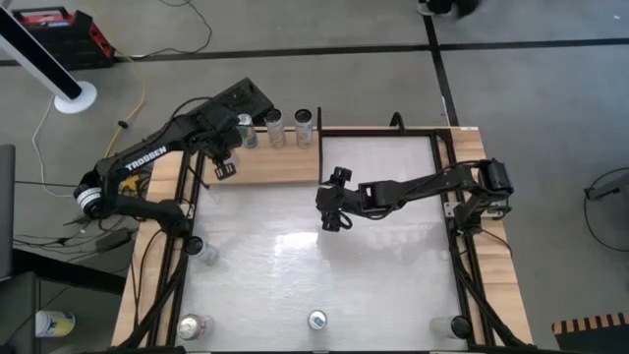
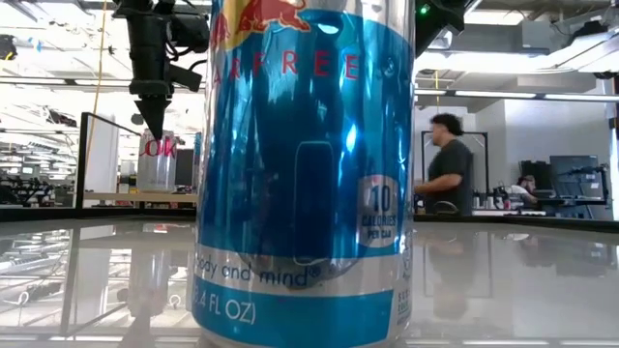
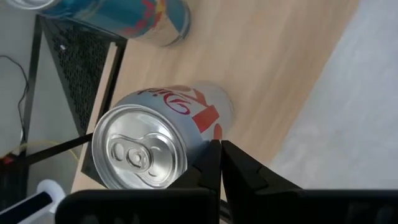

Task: Place canned beverage on shelf
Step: Put the top coke soda can beside the red bull soda can on the shelf

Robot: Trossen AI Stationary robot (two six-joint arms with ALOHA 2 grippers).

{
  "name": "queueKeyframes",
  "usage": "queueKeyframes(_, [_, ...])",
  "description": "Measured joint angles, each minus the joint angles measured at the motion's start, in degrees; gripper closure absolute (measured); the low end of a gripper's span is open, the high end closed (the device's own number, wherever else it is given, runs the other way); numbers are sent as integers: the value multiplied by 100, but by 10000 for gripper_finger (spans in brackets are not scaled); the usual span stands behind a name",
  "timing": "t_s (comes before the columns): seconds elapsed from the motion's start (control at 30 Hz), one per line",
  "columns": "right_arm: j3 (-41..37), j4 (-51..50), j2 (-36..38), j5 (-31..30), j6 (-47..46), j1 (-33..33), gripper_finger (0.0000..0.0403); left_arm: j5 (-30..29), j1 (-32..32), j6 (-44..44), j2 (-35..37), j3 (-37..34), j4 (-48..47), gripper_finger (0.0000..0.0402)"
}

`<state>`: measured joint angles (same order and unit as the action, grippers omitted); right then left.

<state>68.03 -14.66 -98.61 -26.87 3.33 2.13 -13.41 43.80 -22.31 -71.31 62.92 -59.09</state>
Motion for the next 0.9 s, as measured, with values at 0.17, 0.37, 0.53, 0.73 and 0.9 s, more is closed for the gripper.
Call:
queueKeyframes(0.17, [0, 17, 0, 0, -2, 0, 44, 6, 156, -63, -2, -3, 101, 401])
queueKeyframes(0.37, [0, 17, 0, 0, -2, 0, 44, -2, 337, -224, -2, -248, 518, 401])
queueKeyframes(0.53, [0, 15, 0, 2, -31, 0, 44, -18, 485, -385, -8, -422, 640, 401])
queueKeyframes(0.73, [0, 15, 0, 2, -33, 0, 44, -70, 557, -361, -6, -422, 926, 401])
queueKeyframes(0.9, [0, 13, 0, 2, -35, 0, 44, -229, 578, -385, -6, -422, 963, 401])
